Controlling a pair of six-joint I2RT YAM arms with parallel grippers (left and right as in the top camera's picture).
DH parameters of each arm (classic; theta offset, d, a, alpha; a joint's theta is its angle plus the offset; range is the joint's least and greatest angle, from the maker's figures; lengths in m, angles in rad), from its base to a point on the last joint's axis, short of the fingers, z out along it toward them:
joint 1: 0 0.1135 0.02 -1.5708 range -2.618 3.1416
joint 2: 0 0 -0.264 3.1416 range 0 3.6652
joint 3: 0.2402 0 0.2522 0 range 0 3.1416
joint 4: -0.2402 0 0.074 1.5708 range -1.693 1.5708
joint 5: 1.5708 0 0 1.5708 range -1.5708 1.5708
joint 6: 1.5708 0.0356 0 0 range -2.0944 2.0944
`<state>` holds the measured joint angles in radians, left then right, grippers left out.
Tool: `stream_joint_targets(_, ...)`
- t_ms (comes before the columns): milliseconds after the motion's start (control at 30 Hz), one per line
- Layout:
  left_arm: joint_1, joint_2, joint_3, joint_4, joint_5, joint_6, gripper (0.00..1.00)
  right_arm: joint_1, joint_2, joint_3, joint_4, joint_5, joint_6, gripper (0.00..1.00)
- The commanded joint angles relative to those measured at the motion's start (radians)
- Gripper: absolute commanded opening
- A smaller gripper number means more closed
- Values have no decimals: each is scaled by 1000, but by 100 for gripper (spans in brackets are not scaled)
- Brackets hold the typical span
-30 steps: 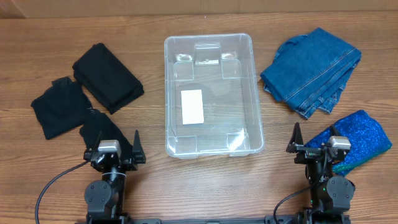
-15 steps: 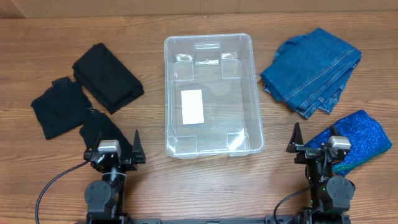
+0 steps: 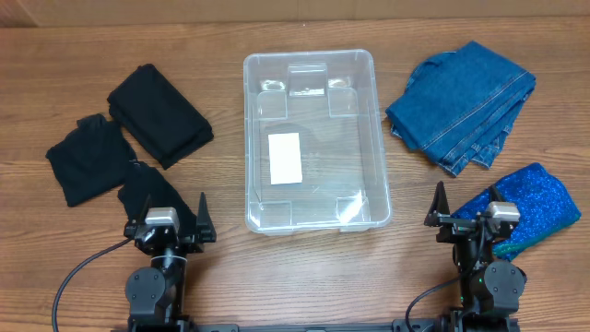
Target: Pack container
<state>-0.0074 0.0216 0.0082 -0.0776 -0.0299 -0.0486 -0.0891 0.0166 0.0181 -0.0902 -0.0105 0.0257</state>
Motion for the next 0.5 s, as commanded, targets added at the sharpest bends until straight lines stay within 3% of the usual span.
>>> stream_joint_targets(0, -5, -11, -3, 3, 8, 12, 100, 5, -5, -10, 6, 10, 0, 100)
stream_joint_targets(467, -5, -11, -3, 19, -18, 26, 100, 5, 11, -10, 5, 7, 52, 100)
